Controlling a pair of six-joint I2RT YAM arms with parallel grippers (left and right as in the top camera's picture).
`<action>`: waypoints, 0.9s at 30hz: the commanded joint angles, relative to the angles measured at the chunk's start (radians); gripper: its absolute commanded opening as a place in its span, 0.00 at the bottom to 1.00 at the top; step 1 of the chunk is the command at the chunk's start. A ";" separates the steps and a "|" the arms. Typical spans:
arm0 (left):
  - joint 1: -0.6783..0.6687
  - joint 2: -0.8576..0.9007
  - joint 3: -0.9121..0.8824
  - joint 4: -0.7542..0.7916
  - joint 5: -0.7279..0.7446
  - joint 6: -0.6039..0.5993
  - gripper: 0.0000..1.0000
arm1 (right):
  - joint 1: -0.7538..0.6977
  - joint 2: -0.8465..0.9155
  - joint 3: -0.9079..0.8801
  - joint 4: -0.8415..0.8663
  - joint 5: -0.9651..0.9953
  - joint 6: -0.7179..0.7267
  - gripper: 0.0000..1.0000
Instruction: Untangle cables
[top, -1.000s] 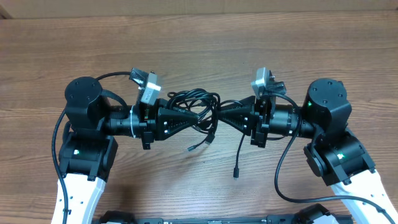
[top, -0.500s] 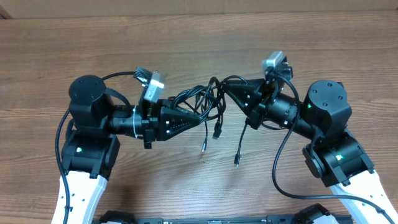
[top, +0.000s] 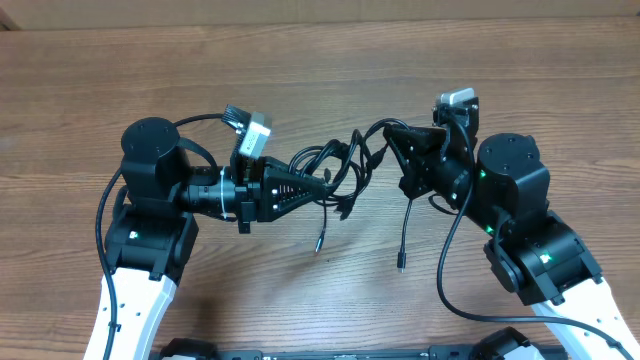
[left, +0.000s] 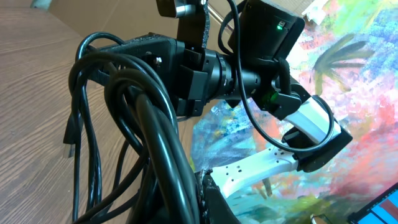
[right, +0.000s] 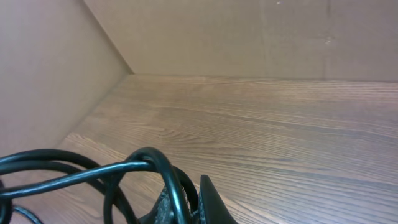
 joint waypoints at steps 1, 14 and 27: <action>0.001 -0.028 0.012 0.010 0.118 0.012 0.04 | -0.039 0.005 0.009 -0.013 0.255 0.026 0.04; 0.087 -0.028 0.011 0.003 0.039 0.013 0.04 | -0.039 -0.113 0.009 -0.147 0.237 0.026 0.04; 0.087 -0.028 0.011 -0.084 -0.167 0.043 0.04 | -0.039 -0.132 0.009 -0.251 -0.344 -0.021 0.33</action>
